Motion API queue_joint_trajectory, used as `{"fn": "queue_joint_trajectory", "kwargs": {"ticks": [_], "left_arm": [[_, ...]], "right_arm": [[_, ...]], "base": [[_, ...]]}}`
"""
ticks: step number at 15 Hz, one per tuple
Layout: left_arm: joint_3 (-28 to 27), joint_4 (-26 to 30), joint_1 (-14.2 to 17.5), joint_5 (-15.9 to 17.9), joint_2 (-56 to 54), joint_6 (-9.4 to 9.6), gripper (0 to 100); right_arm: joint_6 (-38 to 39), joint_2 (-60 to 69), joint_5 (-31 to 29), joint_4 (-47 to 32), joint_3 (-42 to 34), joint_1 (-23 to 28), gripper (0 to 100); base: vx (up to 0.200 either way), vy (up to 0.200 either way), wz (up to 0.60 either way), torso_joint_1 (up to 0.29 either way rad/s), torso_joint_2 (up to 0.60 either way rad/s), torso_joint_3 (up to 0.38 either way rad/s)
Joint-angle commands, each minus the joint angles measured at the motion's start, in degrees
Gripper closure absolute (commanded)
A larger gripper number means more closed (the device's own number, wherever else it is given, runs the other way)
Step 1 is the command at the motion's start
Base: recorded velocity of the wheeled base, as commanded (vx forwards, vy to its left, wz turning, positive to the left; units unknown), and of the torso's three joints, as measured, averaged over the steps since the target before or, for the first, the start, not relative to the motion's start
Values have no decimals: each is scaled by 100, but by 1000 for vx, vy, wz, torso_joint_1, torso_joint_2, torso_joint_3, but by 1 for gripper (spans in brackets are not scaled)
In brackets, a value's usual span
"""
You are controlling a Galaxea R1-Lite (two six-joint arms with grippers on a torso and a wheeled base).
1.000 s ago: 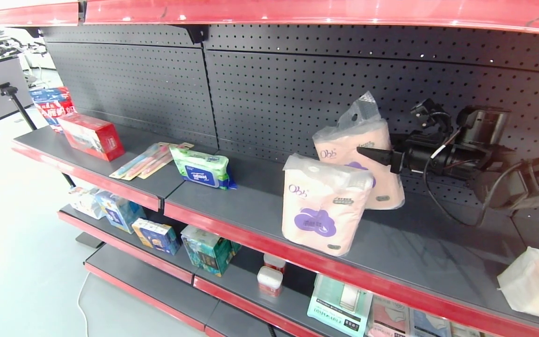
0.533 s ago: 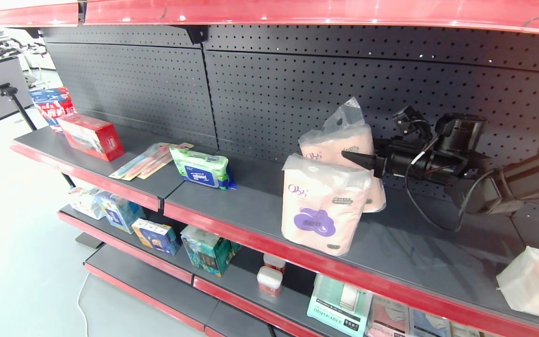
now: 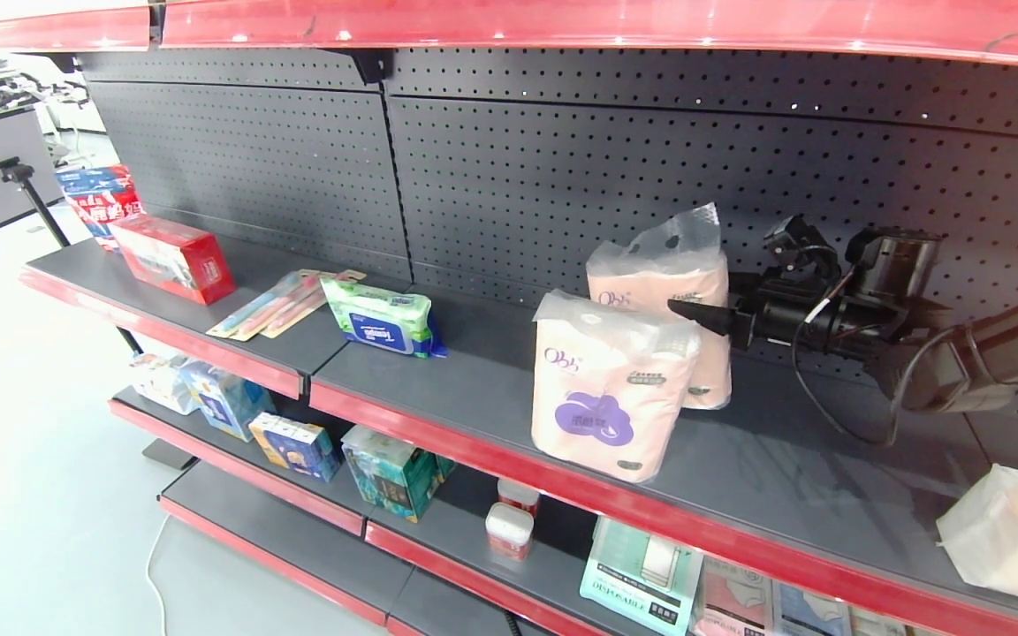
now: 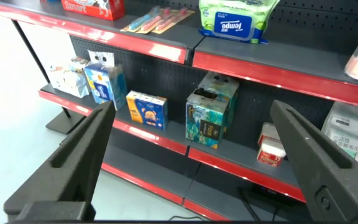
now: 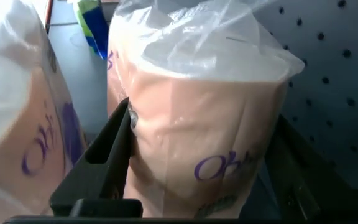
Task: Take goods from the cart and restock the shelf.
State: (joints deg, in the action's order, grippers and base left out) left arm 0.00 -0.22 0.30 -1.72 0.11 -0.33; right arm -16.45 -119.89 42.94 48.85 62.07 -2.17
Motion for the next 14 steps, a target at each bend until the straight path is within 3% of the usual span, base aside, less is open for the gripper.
{"fn": "queue_joint_trajectory", "kwargs": {"ticks": [1,4,8,14], "left_arm": [[0,-4,5,-4,-2,-2,0],[0,-4,5,-4,-2,-2,0],[0,-4,5,-4,-2,-2,0],[0,-4,5,-4,-2,-2,0]], "right_arm": [[-43,45,57,-7,-38,103,100],[-280,45,365,-7,-125,305,100],[-1027,115,874,-7,-776,639,100],[-1405,71,883,11,-1145,656,100]], "base": [[0,0,0,0,0,0],[0,0,0,0,0,0],[0,0,0,0,0,0],[0,0,0,0,0,0]]}}
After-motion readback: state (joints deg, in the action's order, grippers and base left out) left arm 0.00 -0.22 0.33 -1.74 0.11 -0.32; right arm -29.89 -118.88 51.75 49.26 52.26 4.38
